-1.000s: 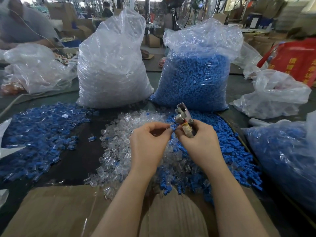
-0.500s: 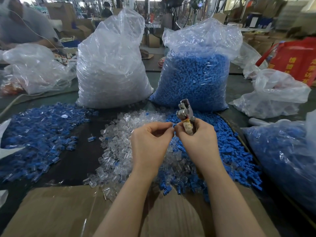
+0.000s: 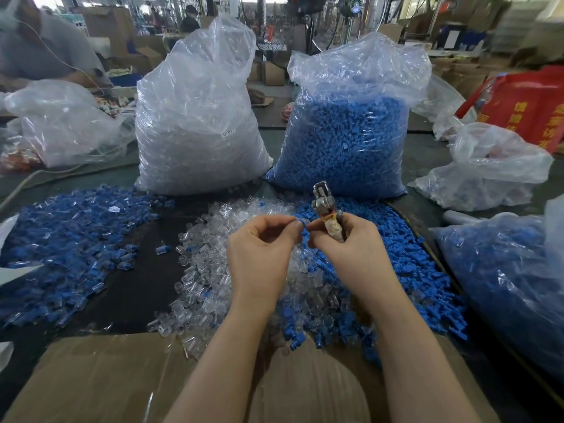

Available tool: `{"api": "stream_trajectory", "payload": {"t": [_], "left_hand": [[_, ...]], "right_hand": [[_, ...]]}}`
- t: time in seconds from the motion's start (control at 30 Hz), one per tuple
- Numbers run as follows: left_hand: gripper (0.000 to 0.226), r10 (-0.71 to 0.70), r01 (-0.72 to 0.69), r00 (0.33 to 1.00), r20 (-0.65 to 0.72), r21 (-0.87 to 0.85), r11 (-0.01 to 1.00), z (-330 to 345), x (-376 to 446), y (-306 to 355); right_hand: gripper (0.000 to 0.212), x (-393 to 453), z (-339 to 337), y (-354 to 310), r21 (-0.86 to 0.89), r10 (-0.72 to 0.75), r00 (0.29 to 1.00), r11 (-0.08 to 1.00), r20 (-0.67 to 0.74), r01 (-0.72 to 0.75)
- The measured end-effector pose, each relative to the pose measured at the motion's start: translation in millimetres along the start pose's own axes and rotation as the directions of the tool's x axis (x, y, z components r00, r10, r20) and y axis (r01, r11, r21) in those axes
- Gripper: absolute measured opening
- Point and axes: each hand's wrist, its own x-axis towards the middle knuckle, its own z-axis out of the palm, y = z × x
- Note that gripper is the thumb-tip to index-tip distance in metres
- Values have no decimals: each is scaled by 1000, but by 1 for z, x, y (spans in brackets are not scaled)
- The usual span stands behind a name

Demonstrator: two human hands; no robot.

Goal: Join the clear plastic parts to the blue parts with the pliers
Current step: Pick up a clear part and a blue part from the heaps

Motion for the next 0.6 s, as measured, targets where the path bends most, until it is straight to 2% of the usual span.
{"api": "stream_trajectory", "payload": {"t": [0.07,0.2,0.37,0.6], "left_hand": [[11,-55,56,998,15,-110,992,-1,1,1],[10,-96,101,995,34,-210,973,-2,3,3],[10,-78,88,995,56,-218,972,-4,3,4],[11,-42,59,996,77,-229,972,-5,3,3]], "right_hand": [[1,1,-4,3,-54,6,1000,999,21,-5],[8,0,-7,5,-123,-6,997,992,74,15],[11,-2,-8,3,-180,-30,985,982,167,60],[12,-3,-7,2,-216,-67,972,969,224,117]]}}
